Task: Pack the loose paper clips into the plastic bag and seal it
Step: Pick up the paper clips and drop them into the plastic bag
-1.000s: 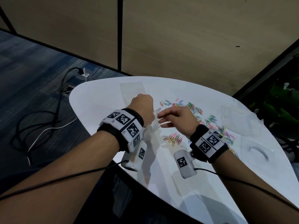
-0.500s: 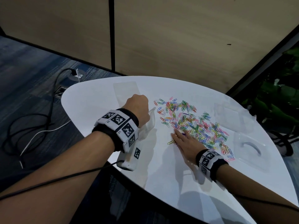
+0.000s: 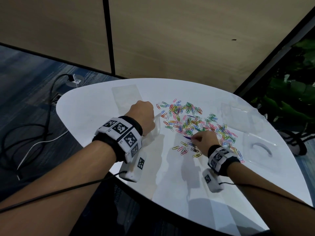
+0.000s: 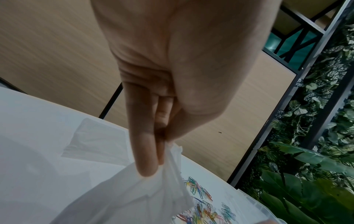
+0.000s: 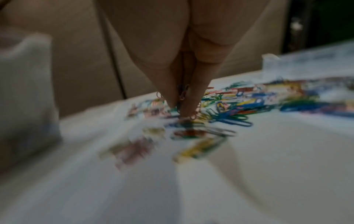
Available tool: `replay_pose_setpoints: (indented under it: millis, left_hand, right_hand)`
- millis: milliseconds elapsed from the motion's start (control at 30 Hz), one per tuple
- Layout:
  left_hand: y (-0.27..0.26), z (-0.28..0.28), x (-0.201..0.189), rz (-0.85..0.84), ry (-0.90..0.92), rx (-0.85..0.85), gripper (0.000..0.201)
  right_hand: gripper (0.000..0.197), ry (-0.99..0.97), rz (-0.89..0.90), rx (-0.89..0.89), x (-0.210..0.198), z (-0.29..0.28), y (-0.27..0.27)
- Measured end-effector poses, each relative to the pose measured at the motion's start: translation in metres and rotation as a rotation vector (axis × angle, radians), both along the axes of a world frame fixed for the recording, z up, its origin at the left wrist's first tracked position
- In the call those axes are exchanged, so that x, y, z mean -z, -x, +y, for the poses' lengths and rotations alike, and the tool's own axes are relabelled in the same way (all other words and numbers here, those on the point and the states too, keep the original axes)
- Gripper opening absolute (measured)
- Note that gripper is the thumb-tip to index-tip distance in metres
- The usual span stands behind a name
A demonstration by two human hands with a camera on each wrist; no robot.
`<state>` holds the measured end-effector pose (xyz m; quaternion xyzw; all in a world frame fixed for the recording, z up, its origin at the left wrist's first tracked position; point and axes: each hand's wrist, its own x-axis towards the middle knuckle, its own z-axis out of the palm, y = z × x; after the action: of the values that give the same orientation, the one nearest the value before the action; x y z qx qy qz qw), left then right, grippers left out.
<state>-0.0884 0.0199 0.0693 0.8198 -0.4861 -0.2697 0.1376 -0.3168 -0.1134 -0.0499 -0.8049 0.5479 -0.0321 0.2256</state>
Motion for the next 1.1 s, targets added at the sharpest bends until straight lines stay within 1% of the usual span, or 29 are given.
replay_pose_setpoints:
  millis: [67, 100, 167, 233, 300, 367, 433, 467, 533, 567, 633, 667, 733, 800, 833, 867, 900, 967, 1000, 1033, 1067, 1100]
  left_hand:
    - [0.002, -0.001, 0.000, -0.002, -0.005, 0.007, 0.024]
    - [0.003, -0.002, 0.000, -0.005, -0.003, 0.010, 0.024]
    - [0.005, -0.004, 0.001, -0.003, 0.003, 0.014, 0.024]
    - [0.007, -0.005, 0.002, 0.014, 0.002, 0.014, 0.023]
    - [0.009, -0.006, 0.004, 0.034, 0.001, 0.014, 0.021]
    - [0.010, -0.007, 0.005, 0.058, 0.013, 0.010, 0.020]
    - [0.010, -0.006, 0.004, 0.079, 0.032, 0.005, 0.019]
    - [0.010, -0.006, 0.004, 0.092, 0.042, -0.001, 0.018]
    - [0.010, -0.006, 0.005, 0.119, 0.058, -0.010, 0.016]
    - [0.011, -0.006, 0.005, 0.127, 0.064, -0.012, 0.015]
    - [0.012, -0.007, 0.005, 0.133, 0.070, -0.015, 0.013]
    - [0.013, -0.007, 0.005, 0.133, 0.072, -0.015, 0.013]
    - [0.014, -0.007, 0.005, 0.133, 0.070, -0.010, 0.016]
    - [0.014, -0.008, 0.004, 0.133, 0.060, -0.004, 0.016]
    - [0.014, -0.008, 0.003, 0.132, 0.054, -0.005, 0.015]
    - [0.013, -0.008, 0.002, 0.127, 0.053, -0.010, 0.015]
    - [0.012, -0.008, 0.002, 0.120, 0.055, -0.020, 0.015]
    - [0.009, -0.007, 0.001, 0.096, 0.057, -0.041, 0.019]
    - [0.006, -0.007, 0.001, 0.079, 0.055, -0.047, 0.022]
    - [0.005, -0.006, 0.001, 0.062, 0.052, -0.049, 0.024]
    - [0.004, -0.006, 0.000, 0.050, 0.047, -0.047, 0.025]
    - [0.003, -0.006, -0.001, 0.043, 0.042, -0.044, 0.025]
  right_hand:
    - [0.012, -0.157, -0.173, 0.134, -0.013, -0.006, -0.004]
    - [0.016, -0.253, -0.297, 0.182, -0.021, -0.008, -0.007]
    - [0.018, -0.441, -0.623, 0.252, -0.039, -0.003, -0.018]
    - [0.018, -0.573, -0.894, 0.251, -0.056, 0.011, -0.034]
    - [0.017, -0.613, -1.018, 0.187, -0.068, 0.030, -0.051]
    - [0.014, -0.616, -1.060, 0.121, -0.071, 0.048, -0.066]
    - [0.012, -0.601, -1.010, 0.051, -0.066, 0.059, -0.073]
    - [0.014, -0.545, -0.923, 0.010, -0.062, 0.061, -0.074]
    - [0.019, -0.369, -0.696, -0.076, -0.056, 0.064, -0.075]
    - [0.022, -0.304, -0.622, -0.105, -0.055, 0.065, -0.075]
    - [0.021, -0.216, -0.567, -0.143, -0.057, 0.067, -0.075]
    - [0.019, -0.158, -0.528, -0.190, -0.059, 0.068, -0.075]
    - [0.017, -0.035, -0.375, -0.363, -0.061, 0.065, -0.076]
    - [0.021, -0.008, -0.213, -0.527, -0.062, 0.065, -0.076]
    - [0.021, -0.014, -0.211, -0.561, -0.063, 0.065, -0.076]
    - [0.021, -0.018, -0.271, -0.558, -0.064, 0.064, -0.075]
    - [0.020, -0.041, -0.378, -0.499, -0.067, 0.063, -0.074]
    - [0.017, -0.120, -0.607, -0.312, -0.072, 0.059, -0.067]
    - [0.018, -0.104, -0.633, -0.268, -0.071, 0.055, -0.061]
    - [0.019, -0.044, -0.555, -0.297, -0.068, 0.050, -0.053]
    - [0.023, 0.013, -0.386, -0.393, -0.061, 0.047, -0.045]
    - [0.030, 0.042, -0.176, -0.523, -0.050, 0.046, -0.036]
